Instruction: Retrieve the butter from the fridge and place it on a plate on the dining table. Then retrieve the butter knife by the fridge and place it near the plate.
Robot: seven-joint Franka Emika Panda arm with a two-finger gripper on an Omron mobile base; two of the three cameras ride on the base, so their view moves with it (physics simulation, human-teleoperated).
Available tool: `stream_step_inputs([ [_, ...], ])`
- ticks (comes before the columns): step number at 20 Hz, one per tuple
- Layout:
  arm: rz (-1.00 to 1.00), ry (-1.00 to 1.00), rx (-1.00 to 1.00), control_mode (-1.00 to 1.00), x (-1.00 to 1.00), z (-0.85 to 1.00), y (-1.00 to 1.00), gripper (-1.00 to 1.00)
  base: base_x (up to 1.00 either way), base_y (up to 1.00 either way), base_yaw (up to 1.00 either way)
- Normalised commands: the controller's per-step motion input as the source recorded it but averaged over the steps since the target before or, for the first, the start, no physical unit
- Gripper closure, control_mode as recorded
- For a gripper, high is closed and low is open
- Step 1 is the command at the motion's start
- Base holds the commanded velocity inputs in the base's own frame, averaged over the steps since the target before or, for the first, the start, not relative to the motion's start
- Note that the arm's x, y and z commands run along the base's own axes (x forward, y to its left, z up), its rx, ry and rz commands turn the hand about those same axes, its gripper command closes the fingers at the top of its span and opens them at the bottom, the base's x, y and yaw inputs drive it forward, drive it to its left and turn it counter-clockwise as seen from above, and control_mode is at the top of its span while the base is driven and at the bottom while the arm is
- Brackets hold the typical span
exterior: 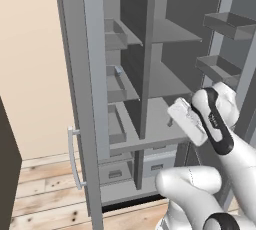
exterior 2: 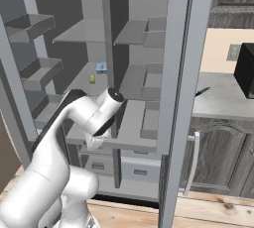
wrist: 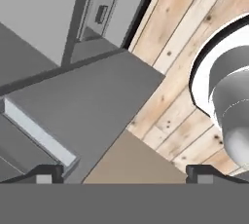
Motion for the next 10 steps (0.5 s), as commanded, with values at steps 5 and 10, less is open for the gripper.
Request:
stream_step_inputs([
  [5, 0.61, -0.41, -0.66, -1.0, -0.04, 0.0, -0.42, -1.0, 0.0, 0.0, 0.0],
  [10, 0.69, -0.32, -0.48, -1.0, -0.32, 0.09, -0.07, -1.0, 0.0, 0.0, 0.0],
])
